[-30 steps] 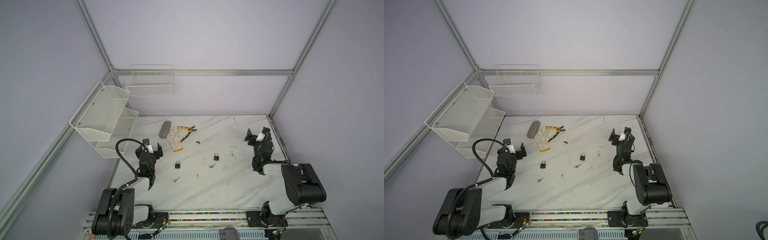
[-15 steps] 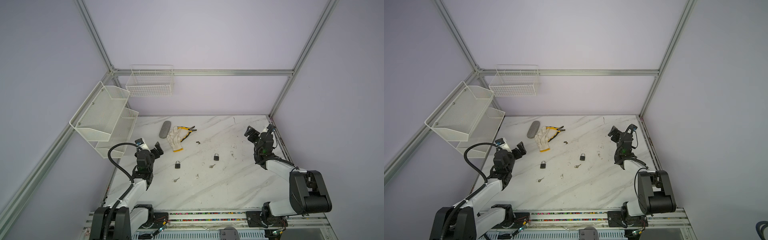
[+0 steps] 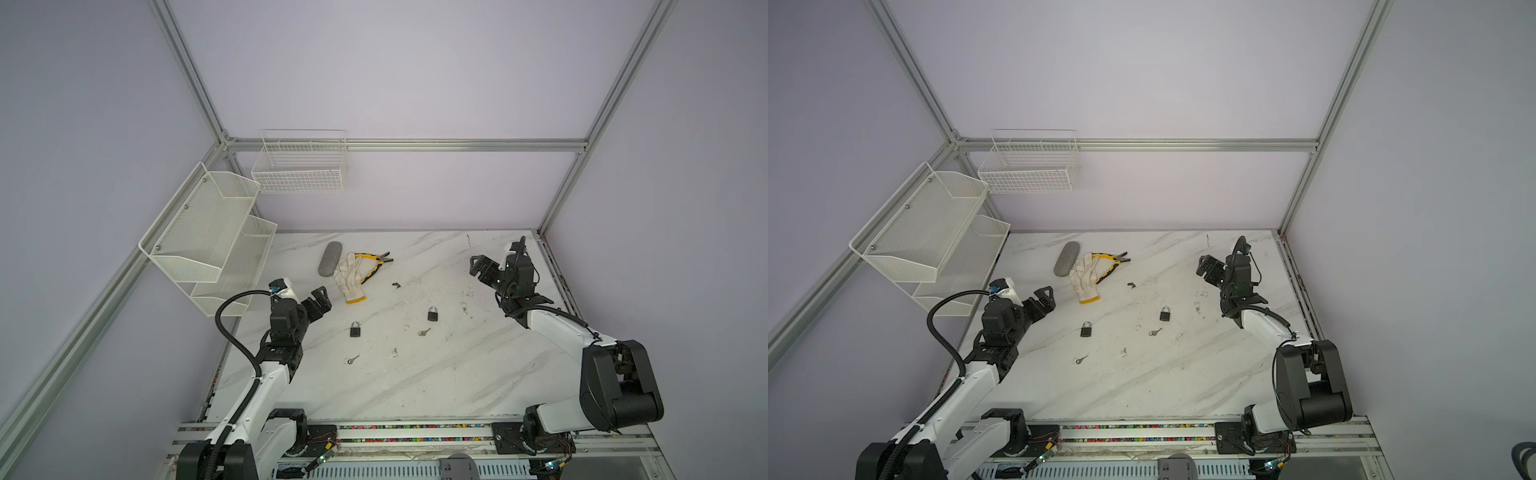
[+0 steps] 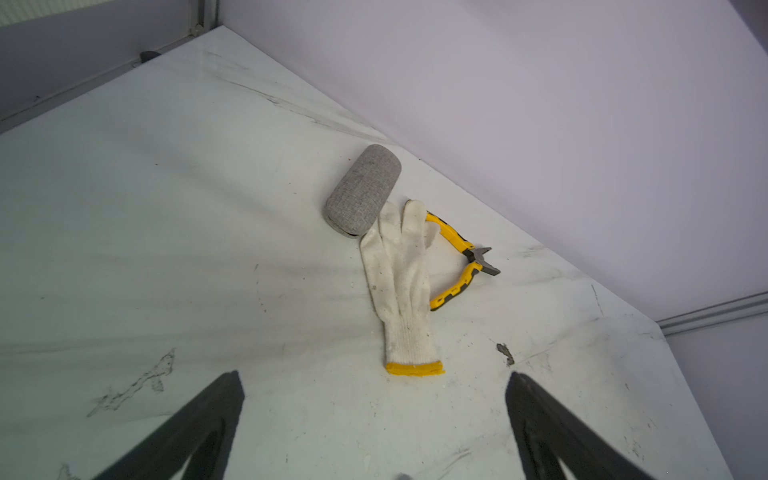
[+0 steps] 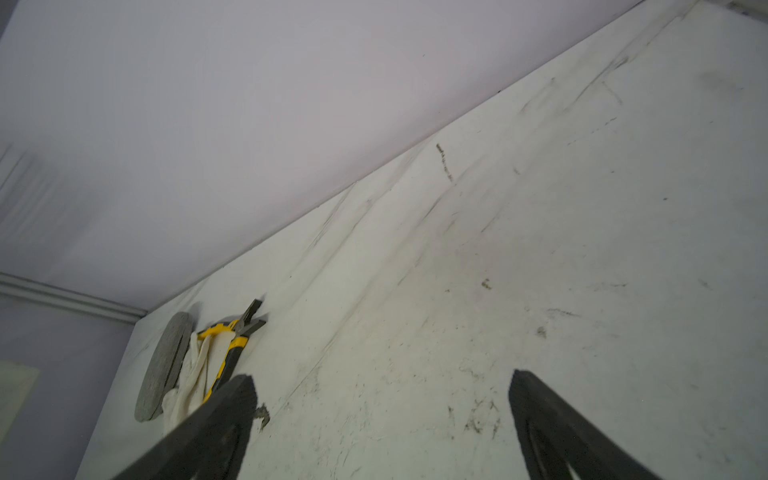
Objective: Unlock with the key
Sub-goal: 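Move both grippers toward the padlocks and keys at table center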
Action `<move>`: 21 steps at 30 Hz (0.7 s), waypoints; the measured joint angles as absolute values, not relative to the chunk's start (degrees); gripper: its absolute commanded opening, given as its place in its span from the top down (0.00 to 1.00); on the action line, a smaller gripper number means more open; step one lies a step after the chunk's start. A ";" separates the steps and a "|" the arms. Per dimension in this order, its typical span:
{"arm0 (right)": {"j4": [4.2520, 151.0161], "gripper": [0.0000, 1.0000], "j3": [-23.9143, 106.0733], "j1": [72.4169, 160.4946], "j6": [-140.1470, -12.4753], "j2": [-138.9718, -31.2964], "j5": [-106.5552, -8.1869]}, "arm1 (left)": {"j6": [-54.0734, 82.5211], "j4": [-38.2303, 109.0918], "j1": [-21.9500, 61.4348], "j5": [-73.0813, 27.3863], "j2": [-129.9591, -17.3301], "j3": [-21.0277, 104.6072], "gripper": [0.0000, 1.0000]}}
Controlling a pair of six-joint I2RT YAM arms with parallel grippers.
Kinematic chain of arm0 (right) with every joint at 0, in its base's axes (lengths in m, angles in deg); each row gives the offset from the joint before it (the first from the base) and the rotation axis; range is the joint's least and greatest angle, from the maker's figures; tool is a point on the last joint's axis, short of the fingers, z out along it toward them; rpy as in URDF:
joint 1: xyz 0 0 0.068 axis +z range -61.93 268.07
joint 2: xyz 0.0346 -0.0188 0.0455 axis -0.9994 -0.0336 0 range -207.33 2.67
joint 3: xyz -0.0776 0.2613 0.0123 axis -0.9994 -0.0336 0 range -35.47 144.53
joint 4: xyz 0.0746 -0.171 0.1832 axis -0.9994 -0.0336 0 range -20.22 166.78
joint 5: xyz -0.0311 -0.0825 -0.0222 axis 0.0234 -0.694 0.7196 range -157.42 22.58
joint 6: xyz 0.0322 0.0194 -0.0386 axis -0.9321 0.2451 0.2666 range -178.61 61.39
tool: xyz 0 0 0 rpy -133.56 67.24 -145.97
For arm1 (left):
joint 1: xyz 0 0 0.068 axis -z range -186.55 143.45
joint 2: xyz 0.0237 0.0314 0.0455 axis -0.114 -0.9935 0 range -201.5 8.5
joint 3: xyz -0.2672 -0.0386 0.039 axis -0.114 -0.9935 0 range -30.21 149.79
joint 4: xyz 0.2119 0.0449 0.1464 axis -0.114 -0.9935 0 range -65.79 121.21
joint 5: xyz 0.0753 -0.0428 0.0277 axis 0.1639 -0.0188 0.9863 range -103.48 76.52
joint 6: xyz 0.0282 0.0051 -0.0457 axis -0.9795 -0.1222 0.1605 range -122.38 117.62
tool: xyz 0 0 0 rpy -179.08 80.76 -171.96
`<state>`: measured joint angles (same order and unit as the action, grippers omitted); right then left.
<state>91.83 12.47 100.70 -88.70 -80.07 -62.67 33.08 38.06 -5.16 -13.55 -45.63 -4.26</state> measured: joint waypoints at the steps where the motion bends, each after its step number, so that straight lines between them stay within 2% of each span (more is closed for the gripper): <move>1: 90.35 0.03 12.99 102.42 -88.48 -80.25 -62.17 | 33.56 37.78 -4.55 -14.19 -45.15 -4.23 0.00; 14: 74.59 0.03 15.84 122.03 -89.18 -82.80 -62.12 | 35.66 30.11 9.14 -15.52 -41.81 -4.23 0.00; 21: 71.68 0.03 15.20 127.58 -92.65 -82.80 -62.43 | 36.97 28.42 15.45 -14.01 -40.98 -4.26 0.00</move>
